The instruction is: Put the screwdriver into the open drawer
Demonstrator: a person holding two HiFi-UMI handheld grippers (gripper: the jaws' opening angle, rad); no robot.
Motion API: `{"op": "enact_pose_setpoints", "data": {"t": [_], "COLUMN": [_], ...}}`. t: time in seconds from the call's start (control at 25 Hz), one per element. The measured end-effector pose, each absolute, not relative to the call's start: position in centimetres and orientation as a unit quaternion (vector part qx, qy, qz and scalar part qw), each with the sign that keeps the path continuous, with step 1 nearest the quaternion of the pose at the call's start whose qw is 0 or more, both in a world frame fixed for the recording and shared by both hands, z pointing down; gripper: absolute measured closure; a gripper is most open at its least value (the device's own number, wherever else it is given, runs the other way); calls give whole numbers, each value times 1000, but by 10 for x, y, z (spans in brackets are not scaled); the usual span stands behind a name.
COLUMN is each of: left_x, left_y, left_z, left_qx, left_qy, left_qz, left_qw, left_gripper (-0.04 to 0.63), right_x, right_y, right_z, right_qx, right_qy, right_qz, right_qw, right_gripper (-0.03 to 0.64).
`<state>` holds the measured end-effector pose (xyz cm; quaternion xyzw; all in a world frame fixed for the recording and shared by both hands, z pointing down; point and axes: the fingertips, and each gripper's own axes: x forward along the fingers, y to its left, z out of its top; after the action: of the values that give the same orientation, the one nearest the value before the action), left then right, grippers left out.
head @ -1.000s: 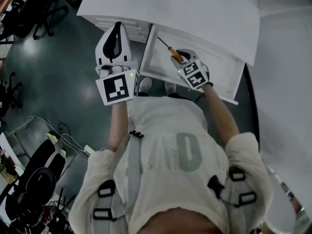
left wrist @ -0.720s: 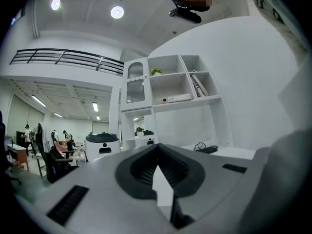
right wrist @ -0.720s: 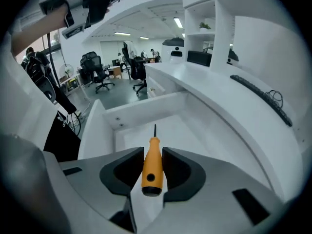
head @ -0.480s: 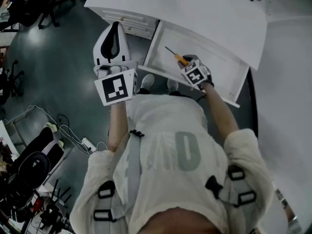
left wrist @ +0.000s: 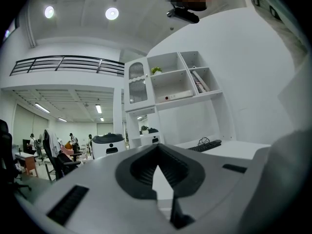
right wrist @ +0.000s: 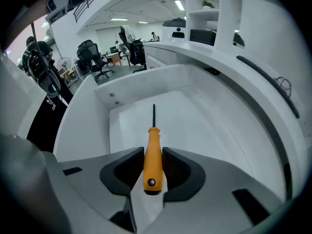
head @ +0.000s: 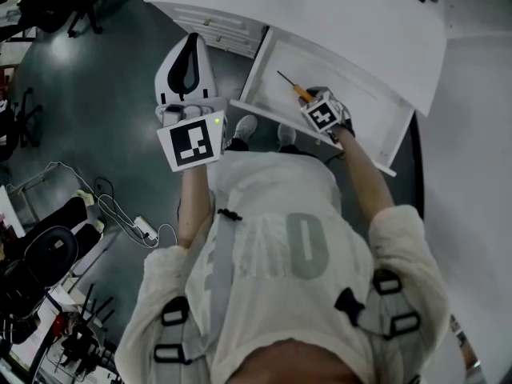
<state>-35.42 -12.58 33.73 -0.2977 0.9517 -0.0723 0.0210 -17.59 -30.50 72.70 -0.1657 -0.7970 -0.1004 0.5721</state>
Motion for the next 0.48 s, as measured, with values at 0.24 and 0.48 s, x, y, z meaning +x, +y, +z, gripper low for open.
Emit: {"op": "enact_pose_setpoints", "data": {"t": [0.24,0.48], "left_x": [-357,-354], "left_y": [-118,-116], "left_z": [335,338], "left_qx": [-288,-284], "left_qy": [954,955], "left_qz": [-77,-81], "left_qw": [18,14], "left_gripper": [591,591], "right_x": [-173,-169], "right_y": [-307,-307], "right_z": [734,742], "right_qx": [-161,-163], "right_qy": [-788,-779], "right_qz": [-102,-95], "right_qw": [586,598], "right_gripper": [503,503]}}
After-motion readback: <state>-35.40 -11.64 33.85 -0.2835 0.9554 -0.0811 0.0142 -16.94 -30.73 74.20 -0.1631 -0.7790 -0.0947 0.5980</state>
